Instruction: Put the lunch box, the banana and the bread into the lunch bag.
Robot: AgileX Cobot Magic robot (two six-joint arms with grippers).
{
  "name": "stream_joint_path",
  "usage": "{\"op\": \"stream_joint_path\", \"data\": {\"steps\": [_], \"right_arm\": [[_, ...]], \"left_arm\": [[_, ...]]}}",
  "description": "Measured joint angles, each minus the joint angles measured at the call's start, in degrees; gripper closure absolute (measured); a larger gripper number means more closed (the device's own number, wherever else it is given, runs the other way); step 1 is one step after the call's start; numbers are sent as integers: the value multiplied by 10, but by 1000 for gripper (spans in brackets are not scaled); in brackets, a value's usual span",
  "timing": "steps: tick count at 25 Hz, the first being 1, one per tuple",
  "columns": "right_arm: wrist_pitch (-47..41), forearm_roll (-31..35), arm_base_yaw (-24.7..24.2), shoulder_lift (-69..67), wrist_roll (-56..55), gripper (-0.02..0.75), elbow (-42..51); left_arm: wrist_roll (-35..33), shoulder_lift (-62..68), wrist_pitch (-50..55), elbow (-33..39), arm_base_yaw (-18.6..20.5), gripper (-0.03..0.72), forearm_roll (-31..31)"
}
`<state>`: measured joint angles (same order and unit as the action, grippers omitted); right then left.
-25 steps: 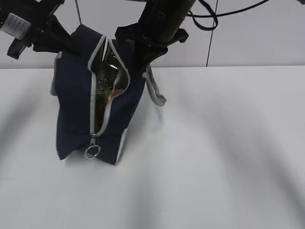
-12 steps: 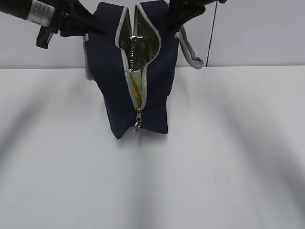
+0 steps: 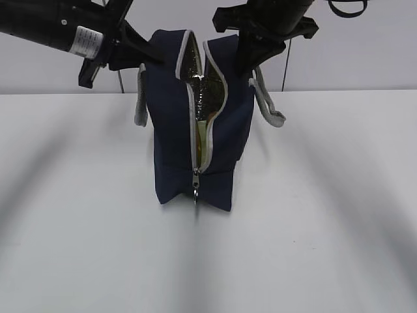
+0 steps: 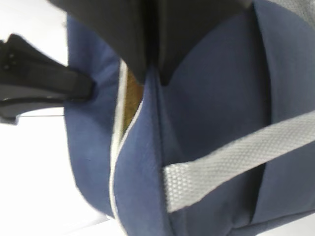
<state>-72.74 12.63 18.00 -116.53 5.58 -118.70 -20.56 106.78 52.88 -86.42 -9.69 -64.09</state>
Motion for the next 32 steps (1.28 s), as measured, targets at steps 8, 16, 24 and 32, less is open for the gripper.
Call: {"op": "stream_joint_path", "data": {"steps": [8, 16, 24, 32], "right_arm": [[4, 1, 0, 0, 1, 736, 11], [8, 19, 0, -1, 1, 386, 11], [8, 16, 0, 5, 2, 230, 11], [10, 18, 13, 93, 15, 225, 25]], "left_arm": [[-5, 27, 8, 0, -1, 691, -32], [-6, 32, 12, 0, -1, 592, -31], [-6, 32, 57, 0, 24, 242, -31], [6, -46, 107, 0, 68, 255, 90]]}}
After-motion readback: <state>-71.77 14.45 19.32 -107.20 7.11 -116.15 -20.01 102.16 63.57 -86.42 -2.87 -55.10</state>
